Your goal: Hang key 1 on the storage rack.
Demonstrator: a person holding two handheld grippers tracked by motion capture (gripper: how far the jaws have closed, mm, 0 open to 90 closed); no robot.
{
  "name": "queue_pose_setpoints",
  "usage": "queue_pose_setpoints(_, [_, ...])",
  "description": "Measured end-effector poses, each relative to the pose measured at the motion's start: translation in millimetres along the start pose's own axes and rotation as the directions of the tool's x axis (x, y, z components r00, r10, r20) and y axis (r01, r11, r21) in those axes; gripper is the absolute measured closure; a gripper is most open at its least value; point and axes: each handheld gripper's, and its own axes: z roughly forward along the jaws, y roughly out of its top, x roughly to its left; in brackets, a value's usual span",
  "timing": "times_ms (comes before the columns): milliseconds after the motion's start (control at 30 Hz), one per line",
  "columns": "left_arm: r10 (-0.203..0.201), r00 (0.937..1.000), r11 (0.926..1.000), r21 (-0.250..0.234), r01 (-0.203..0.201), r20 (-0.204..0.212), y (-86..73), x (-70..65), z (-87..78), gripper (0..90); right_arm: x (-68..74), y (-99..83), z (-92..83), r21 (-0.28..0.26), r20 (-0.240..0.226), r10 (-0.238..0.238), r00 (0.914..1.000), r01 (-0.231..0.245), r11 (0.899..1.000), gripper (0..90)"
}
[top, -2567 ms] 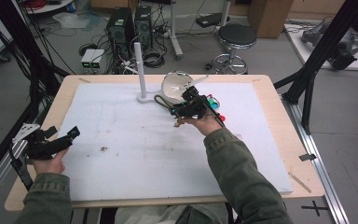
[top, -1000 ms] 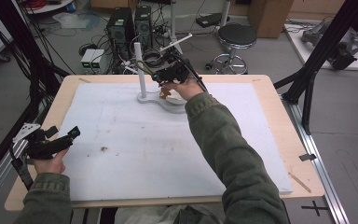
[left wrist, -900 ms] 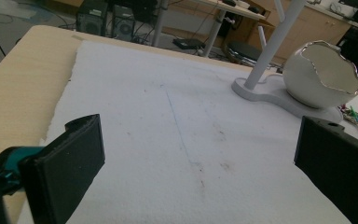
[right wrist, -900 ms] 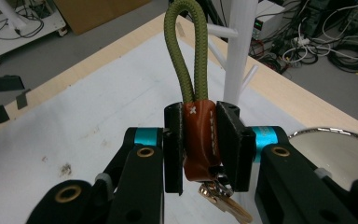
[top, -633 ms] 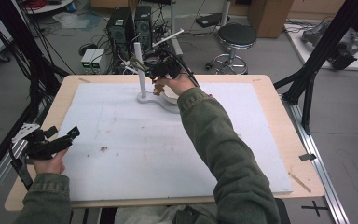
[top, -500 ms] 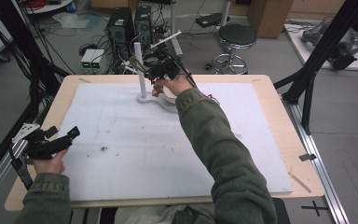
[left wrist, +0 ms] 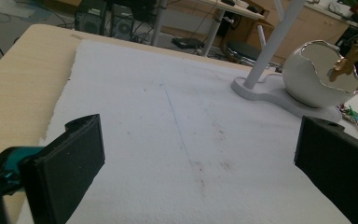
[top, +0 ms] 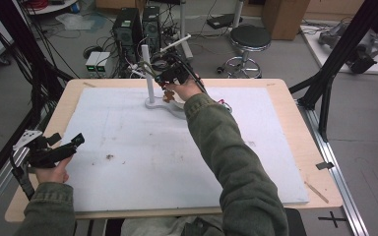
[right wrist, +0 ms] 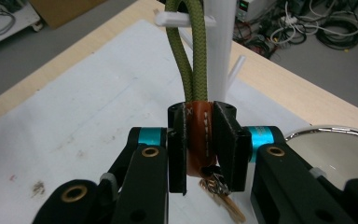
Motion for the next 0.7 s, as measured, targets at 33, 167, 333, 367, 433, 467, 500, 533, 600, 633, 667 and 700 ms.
queue_pose_setpoints(33, [0.002,1.0,1.0,0.002,-0.002,0.0,0.0,0.1,0.0,2.0,-0.7,-0.1,2.2,0.005,0.007,0.009,0.9999,-0.009,1.0,75.7])
queue_pose_setpoints(167, [-0.003,1.0,1.0,-0.002,0.003,0.0,0.0,-0.3,0.1,2.0,-5.2,-0.4,11.0,0.005,0.015,0.04,0.9991,-0.04,0.999,75.9])
queue_pose_setpoints(333, [-0.003,1.0,1.0,0.002,0.003,0.003,-0.1,0.6,0.6,2.0,-6.9,-1.4,16.2,0.013,0.014,0.056,0.9983,-0.056,0.998,75.9])
queue_pose_setpoints(367, [-0.002,1.0,1.0,0.003,0.002,0.003,-0.1,0.7,0.6,2.0,-7.1,-1.7,16.4,0.025,-0.007,0.053,0.9986,-0.053,0.998,72.4])
queue_pose_setpoints(433, [-0.005,1.0,1.0,0.002,0.005,0.006,-0.2,0.4,0.7,2.0,-7.5,-2.3,16.8,0.032,-0.007,0.044,0.999,-0.043,0.999,63.2])
queue_pose_setpoints(467, [-0.006,1.0,1.0,0.001,0.006,0.007,-0.1,0.2,0.6,2.0,-7.1,-3.1,16.8,0.039,0.015,0.032,0.9994,-0.033,0.999,55.0])
queue_pose_setpoints(500, [-0.006,1.0,1.0,0.0,0.006,0.007,-0.1,0.0,0.6,2.0,-7.0,-4.0,16.7,0.056,0.021,0.024,0.9995,-0.025,0.998,47.1])
queue_pose_setpoints(533, [-0.005,1.0,1.0,0.001,0.005,0.008,-0.2,0.0,0.6,2.0,-7.5,-5.1,16.2,0.068,0.032,0.014,0.9994,-0.017,0.998,40.0])
queue_pose_setpoints(600, [0.0,1.0,1.0,0.005,0.0,0.01,-0.2,0.2,0.7,2.0,-8.4,-7.2,13.6,0.087,0.045,0.01,0.999,-0.014,0.996,25.6])
queue_pose_setpoints(633, [-0.002,0.9999,1.0,0.003,0.002,0.01,-0.2,0.0,0.9,2.0,-8.8,-8.0,11.8,0.097,0.046,0.015,0.9988,-0.019,0.995,20.5])
queue_pose_setpoints(667, [-0.001,0.9999,1.0,0.003,0.001,0.011,-0.2,-0.1,0.9,2.0,-9.7,-9.1,9.4,0.1,0.046,0.014,0.9988,-0.019,0.995,18.2])
queue_pose_setpoints(700, [-0.001,0.9999,1.0,0.004,0.001,0.011,-0.3,-0.3,1.1,2.0,-10.9,-10.3,6.8,0.102,0.04,0.019,0.999,-0.023,0.994,14.5])
